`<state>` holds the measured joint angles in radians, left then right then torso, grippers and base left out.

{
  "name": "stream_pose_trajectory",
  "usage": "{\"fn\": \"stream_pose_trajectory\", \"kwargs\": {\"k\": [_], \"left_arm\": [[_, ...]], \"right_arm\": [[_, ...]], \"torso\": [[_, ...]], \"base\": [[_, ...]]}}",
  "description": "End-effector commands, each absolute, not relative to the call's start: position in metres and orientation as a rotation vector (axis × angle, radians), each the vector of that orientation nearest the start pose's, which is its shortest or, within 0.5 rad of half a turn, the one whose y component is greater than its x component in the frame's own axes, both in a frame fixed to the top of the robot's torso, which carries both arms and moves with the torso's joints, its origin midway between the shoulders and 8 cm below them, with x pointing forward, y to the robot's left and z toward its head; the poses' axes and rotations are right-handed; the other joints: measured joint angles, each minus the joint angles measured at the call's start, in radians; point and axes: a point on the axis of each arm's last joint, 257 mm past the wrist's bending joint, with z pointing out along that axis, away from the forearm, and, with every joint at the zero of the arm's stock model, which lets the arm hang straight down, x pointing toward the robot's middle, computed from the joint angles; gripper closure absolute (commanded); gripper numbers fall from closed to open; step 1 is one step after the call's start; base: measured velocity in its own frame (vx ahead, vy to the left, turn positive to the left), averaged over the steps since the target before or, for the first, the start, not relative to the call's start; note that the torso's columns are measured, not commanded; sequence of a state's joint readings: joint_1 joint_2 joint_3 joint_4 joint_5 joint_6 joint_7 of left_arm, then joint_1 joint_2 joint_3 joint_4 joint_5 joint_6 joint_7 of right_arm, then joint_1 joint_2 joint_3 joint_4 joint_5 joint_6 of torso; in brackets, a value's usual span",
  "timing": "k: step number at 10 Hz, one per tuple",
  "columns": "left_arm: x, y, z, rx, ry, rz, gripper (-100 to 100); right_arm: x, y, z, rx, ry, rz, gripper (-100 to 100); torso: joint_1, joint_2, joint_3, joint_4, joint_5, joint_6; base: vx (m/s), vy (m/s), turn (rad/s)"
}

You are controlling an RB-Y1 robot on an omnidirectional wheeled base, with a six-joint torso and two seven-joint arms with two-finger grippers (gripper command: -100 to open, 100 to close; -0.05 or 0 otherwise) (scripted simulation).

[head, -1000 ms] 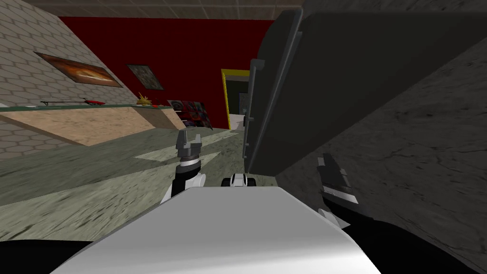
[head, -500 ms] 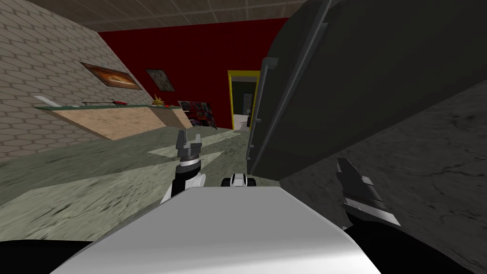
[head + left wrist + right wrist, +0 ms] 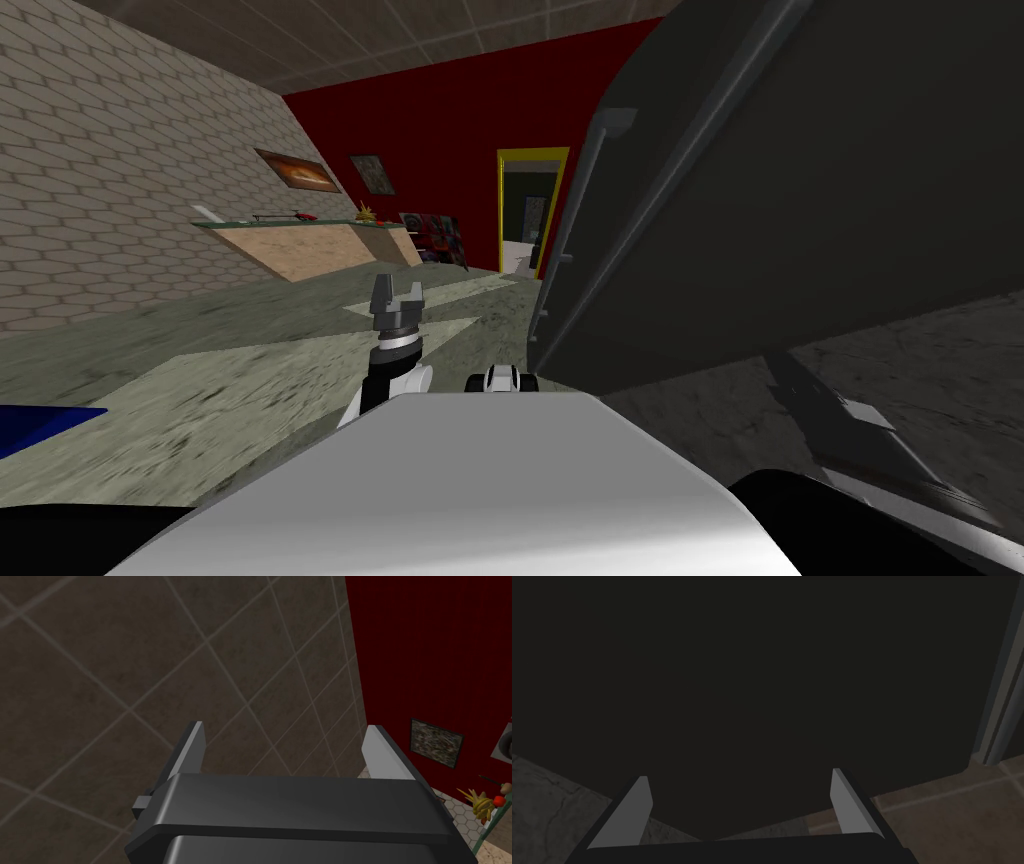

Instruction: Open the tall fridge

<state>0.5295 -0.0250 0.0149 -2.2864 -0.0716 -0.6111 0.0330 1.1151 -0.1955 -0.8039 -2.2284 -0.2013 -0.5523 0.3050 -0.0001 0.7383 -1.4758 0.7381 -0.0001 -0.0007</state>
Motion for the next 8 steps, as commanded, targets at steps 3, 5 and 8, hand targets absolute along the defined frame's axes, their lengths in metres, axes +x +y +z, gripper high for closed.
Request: {"fn": "stream_pose_trajectory", "kwargs": {"k": [3, 5, 8], "left_arm": [[0.322, 0.275, 0.038, -0.564, 0.568, -1.284, 0], [0.321, 0.275, 0.038, -0.564, 0.568, -1.284, 0], [0.322, 0.275, 0.038, -0.564, 0.568, -1.284, 0]], "right_arm": [[0.100, -0.567, 0.040, 0.434, 1.180, -0.211, -100], [0.093, -0.569, 0.051, 0.413, 1.184, -0.250, -100], [0.066, -0.582, 0.074, 0.348, 1.259, -0.446, -100]], "torso": [[0.000, 0.000, 0.000, 0.000, 0.000, 0.001], [0.000, 0.000, 0.000, 0.000, 0.000, 0.001], [0.000, 0.000, 0.000, 0.000, 0.000, 0.001]], "base": [[0.057, 0.055, 0.172], [0.034, 0.034, 0.054], [0.041, 0.040, 0.195]]}}
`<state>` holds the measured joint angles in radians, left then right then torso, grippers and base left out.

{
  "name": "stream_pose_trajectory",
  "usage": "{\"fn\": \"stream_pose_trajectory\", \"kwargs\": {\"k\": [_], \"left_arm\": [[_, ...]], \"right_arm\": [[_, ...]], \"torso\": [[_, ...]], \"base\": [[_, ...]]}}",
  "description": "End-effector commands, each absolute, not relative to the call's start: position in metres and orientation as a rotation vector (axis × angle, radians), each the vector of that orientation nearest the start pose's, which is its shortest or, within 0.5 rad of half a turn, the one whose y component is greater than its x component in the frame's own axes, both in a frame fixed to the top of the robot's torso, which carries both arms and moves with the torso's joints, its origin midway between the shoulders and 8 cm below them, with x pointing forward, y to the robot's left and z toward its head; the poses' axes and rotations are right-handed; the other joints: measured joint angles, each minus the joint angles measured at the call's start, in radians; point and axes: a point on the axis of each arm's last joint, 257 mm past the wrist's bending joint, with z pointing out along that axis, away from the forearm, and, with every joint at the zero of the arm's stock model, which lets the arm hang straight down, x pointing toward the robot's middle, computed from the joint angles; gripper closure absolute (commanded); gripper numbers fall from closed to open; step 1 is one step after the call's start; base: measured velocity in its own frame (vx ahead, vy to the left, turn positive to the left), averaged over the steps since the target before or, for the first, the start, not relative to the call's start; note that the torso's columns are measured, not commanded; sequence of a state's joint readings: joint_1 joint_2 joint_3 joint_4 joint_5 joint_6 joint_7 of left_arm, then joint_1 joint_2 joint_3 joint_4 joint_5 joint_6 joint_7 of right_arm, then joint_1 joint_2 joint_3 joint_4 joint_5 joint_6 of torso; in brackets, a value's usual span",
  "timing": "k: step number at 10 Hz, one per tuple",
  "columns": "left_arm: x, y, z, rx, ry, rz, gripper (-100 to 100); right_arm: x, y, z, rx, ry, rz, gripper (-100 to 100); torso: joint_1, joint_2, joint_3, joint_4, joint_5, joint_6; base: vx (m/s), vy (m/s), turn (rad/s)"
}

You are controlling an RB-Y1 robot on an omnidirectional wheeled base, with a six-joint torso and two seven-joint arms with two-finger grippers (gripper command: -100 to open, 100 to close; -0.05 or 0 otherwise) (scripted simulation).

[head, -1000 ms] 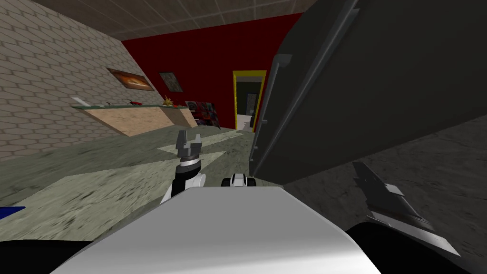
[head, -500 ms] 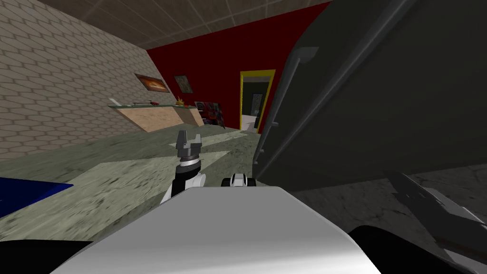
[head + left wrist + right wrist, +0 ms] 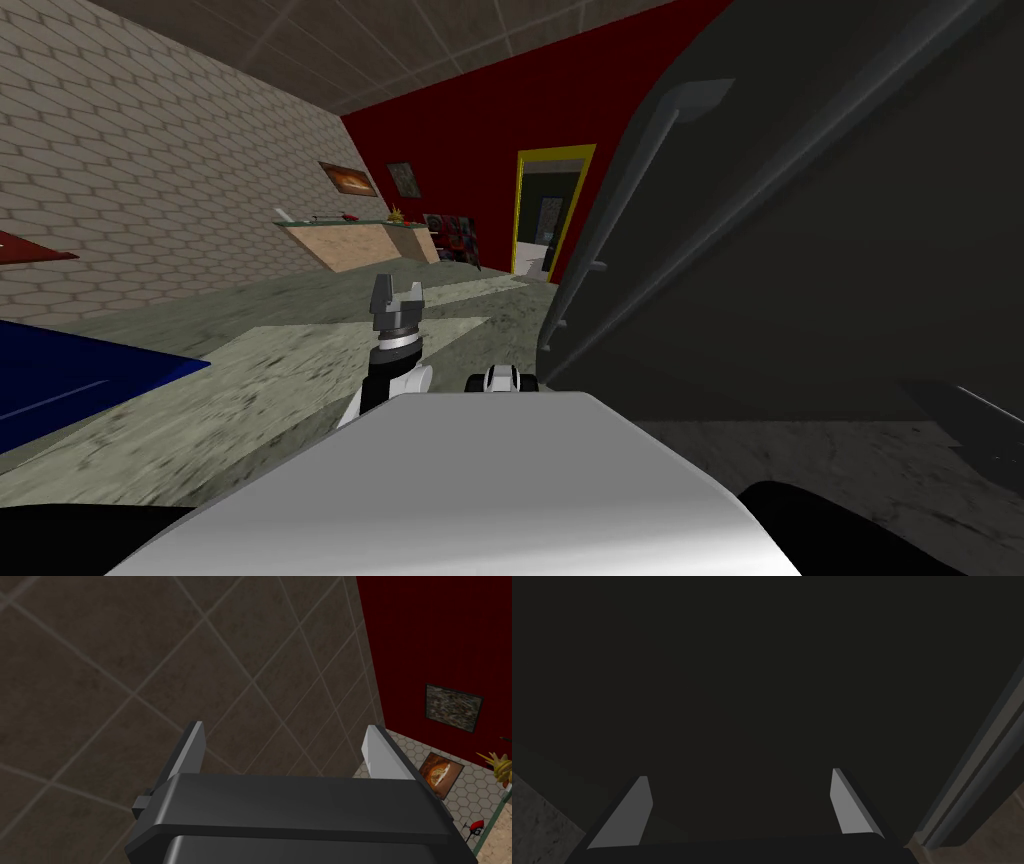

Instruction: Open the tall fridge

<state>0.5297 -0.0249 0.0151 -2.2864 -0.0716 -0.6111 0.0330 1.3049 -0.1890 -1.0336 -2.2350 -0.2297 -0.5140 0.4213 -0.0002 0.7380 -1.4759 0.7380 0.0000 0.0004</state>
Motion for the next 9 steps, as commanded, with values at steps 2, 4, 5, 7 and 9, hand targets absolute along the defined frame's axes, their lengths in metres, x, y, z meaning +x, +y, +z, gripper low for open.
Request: {"fn": "stream_pose_trajectory", "kwargs": {"k": [2, 4, 5, 7, 9], "left_arm": [[0.321, 0.275, 0.038, -0.564, 0.568, -1.284, 0], [0.321, 0.275, 0.038, -0.564, 0.568, -1.284, 0], [0.322, 0.275, 0.038, -0.564, 0.568, -1.284, 0], [0.322, 0.275, 0.038, -0.564, 0.568, -1.284, 0], [0.322, 0.275, 0.038, -0.564, 0.568, -1.284, 0]], "right_arm": [[0.053, -0.586, 0.092, 0.300, 1.297, -0.559, -100], [0.042, -0.590, 0.109, 0.251, 1.336, -0.667, -100], [0.039, -0.589, 0.120, 0.229, 1.337, -0.696, -100], [0.030, -0.590, 0.138, 0.173, 1.373, -0.803, -100], [0.024, -0.590, 0.157, 0.114, 1.407, -0.906, -100]], "torso": [[0.001, -0.001, -0.001, 0.000, 0.000, 0.000], [0.000, 0.000, 0.000, 0.000, 0.000, 0.000], [0.000, 0.001, 0.000, 0.000, 0.000, -0.001], [0.000, 0.000, 0.000, 0.000, 0.000, -0.001], [0.000, 0.000, 0.000, 0.000, 0.000, -0.001]], "base": [[0.059, 0.048, 0.127], [0.051, 0.049, 0.143], [0.038, 0.037, 0.118], [0.044, 0.039, 0.144], [0.045, 0.041, 0.137]]}}
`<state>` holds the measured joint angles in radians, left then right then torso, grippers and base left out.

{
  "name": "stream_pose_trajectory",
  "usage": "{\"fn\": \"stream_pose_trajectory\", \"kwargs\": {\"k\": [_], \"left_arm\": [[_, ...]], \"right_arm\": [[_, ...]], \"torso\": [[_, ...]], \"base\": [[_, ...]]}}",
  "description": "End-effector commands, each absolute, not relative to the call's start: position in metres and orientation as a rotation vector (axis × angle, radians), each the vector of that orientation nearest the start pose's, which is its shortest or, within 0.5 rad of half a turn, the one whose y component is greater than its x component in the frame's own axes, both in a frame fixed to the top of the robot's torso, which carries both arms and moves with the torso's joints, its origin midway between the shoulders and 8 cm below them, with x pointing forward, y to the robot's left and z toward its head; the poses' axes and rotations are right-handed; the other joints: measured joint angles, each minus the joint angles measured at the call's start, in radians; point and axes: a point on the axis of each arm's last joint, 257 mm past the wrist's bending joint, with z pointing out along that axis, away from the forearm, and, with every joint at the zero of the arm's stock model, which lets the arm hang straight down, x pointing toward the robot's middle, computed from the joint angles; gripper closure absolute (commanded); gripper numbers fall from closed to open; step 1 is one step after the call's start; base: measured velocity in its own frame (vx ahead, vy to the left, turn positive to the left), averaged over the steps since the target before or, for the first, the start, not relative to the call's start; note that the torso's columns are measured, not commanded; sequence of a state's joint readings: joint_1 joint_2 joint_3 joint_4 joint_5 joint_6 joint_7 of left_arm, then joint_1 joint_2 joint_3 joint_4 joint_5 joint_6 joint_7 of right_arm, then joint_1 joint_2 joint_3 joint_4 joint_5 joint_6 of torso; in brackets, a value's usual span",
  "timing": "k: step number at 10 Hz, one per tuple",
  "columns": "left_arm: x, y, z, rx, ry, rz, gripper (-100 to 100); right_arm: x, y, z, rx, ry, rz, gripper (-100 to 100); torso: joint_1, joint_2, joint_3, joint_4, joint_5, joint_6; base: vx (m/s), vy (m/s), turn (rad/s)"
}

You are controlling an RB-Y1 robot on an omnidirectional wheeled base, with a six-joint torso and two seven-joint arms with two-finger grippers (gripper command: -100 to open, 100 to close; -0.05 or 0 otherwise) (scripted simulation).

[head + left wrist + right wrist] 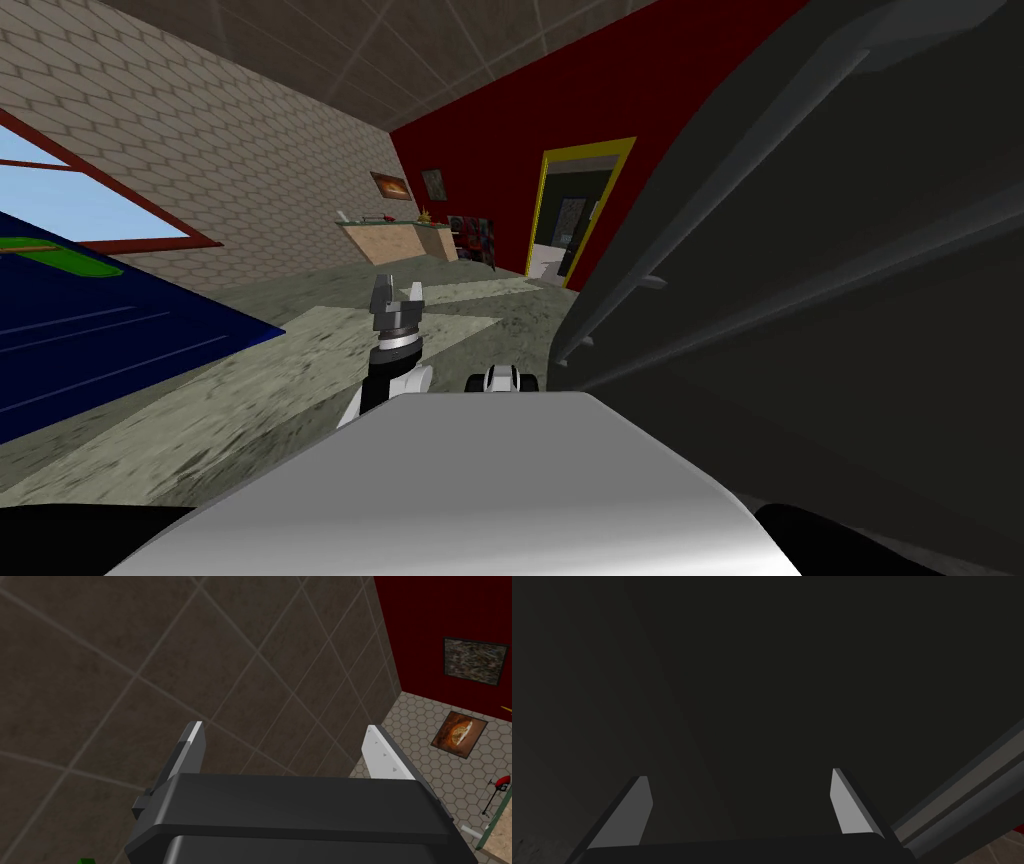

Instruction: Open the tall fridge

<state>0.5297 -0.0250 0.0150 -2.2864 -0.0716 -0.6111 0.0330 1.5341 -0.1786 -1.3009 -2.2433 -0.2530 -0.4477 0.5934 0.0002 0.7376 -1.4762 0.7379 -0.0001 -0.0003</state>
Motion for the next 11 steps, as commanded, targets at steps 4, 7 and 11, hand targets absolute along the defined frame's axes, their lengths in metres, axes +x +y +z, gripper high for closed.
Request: {"fn": "stream_pose_trajectory", "kwargs": {"k": [4, 7, 11], "left_arm": [[0.322, 0.275, 0.038, -0.564, 0.568, -1.284, 0], [0.321, 0.275, 0.038, -0.564, 0.568, -1.284, 0], [0.322, 0.275, 0.038, -0.564, 0.568, -1.284, 0]], "right_arm": [[0.017, -0.588, 0.192, -0.011, 1.468, -1.102, -100], [0.017, -0.584, 0.222, -0.136, 1.521, -1.274, -100], [0.024, -0.577, 0.254, -0.276, 1.554, -1.436, -100]], "torso": [[-0.001, 0.001, 0.000, 0.000, 0.000, 0.000], [0.000, 0.001, 0.000, 0.000, 0.000, 0.001], [0.000, -0.004, -0.004, -0.002, 0.002, -0.003]], "base": [[0.037, 0.033, 0.122], [0.036, 0.038, 0.128], [0.035, 0.035, 0.090]]}}
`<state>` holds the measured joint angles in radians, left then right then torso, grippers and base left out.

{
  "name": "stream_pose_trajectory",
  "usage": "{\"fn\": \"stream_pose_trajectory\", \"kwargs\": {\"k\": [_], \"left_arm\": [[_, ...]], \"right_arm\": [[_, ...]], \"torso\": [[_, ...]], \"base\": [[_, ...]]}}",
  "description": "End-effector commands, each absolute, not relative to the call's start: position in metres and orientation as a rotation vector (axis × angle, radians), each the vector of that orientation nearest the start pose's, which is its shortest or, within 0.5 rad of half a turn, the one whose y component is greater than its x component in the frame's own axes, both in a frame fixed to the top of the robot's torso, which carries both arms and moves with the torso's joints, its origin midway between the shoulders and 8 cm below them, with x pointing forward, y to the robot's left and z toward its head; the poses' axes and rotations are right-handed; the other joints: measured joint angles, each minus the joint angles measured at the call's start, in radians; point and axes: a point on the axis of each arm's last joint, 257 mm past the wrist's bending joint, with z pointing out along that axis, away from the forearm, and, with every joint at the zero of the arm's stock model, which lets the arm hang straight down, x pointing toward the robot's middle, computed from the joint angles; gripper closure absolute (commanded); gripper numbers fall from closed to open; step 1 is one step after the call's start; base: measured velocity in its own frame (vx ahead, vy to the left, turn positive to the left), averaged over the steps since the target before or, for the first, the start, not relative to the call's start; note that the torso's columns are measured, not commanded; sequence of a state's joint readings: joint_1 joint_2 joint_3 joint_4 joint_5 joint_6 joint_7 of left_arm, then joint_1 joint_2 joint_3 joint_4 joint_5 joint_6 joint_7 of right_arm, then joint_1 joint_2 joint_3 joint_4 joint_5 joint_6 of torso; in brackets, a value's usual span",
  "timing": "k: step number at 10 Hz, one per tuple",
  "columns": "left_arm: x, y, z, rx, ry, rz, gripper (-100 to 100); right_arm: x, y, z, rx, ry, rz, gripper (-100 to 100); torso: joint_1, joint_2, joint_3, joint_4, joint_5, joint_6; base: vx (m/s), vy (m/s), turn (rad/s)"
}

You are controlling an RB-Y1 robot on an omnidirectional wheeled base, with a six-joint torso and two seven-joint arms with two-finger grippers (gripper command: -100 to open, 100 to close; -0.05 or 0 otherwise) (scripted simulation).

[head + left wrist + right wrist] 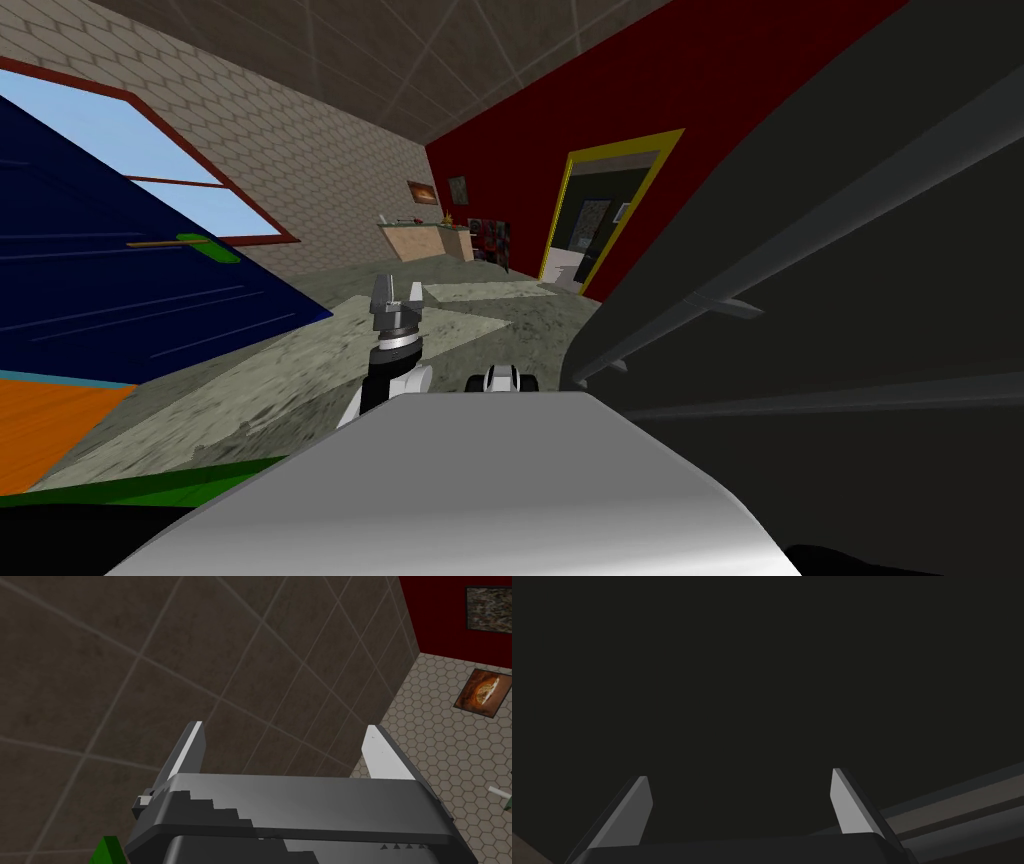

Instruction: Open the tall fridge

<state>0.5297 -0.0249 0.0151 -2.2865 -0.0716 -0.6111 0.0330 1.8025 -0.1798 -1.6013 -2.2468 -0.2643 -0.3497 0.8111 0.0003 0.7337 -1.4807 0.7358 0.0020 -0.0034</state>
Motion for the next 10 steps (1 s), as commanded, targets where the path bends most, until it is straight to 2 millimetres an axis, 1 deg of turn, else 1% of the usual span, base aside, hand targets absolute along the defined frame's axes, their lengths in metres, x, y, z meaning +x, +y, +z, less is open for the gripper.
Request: {"fn": "stream_pose_trajectory", "kwargs": {"k": [1, 2, 3, 4, 5, 6, 7, 8, 9, 10], "left_arm": [[0.321, 0.275, 0.038, -0.564, 0.568, -1.284, 0], [0.322, 0.275, 0.038, -0.564, 0.568, -1.284, 0], [0.322, 0.275, 0.038, -0.564, 0.568, -1.284, 0], [0.321, 0.275, 0.038, -0.564, 0.568, -1.284, 0], [0.322, 0.275, 0.038, -0.564, 0.568, -1.284, 0], [0.321, 0.275, 0.038, -0.564, 0.568, -1.284, 0], [0.322, 0.275, 0.038, -0.564, 0.568, -1.284, 0], [0.321, 0.275, 0.038, -0.564, 0.568, -1.284, 0], [0.321, 0.275, 0.038, -0.564, 0.568, -1.284, 0], [0.321, 0.275, 0.038, -0.564, 0.568, -1.284, 0]], "right_arm": [[0.029, -0.574, 0.266, -0.341, 1.566, -1.506, -100], [0.032, -0.573, 0.274, -0.394, 1.582, -1.564, -100], [0.034, -0.570, 0.279, -0.407, 1.573, -1.573, -100], [0.040, -0.566, 0.290, -0.468, 1.580, -1.632, -100], [0.041, -0.565, 0.290, -0.471, 1.578, -1.634, -100], [0.047, -0.561, 0.300, -0.532, 1.580, -1.689, -100], [0.047, -0.561, 0.301, -0.534, 1.578, -1.690, -100], [0.055, -0.556, 0.311, -0.594, 1.575, -1.741, -100], [0.055, -0.556, 0.311, -0.595, 1.575, -1.741, -100], [0.063, -0.550, 0.320, -0.653, 1.568, -1.787, -100]], "torso": [[0.000, -0.001, -0.001, -0.001, 0.000, 0.000], [0.000, -0.004, -0.004, -0.002, 0.001, -0.002], [0.000, -0.009, -0.009, -0.004, 0.003, -0.005], [0.000, -0.011, -0.010, -0.005, 0.002, -0.003], [-0.001, -0.012, -0.012, -0.006, 0.003, -0.006], [-0.001, -0.014, -0.013, -0.006, 0.003, -0.006], [-0.001, -0.015, -0.016, -0.008, 0.004, -0.009], [-0.001, -0.017, -0.016, -0.008, 0.004, -0.008], [0.001, -0.019, -0.018, -0.009, 0.004, -0.009], [0.001, -0.020, -0.019, -0.010, 0.005, -0.010]], "base": [[0.014, 0.032, 0.093], [0.028, 0.052, 0.180], [0.016, 0.028, 0.044], [0.015, 0.027, 0.055], [0.020, 0.016, 0.046], [0.018, 0.020, 0.048], [0.010, 0.015, 0.052], [0.014, 0.021, 0.046], [0.009, 0.016, 0.019], [0.006, 0.019, 0.055]]}}
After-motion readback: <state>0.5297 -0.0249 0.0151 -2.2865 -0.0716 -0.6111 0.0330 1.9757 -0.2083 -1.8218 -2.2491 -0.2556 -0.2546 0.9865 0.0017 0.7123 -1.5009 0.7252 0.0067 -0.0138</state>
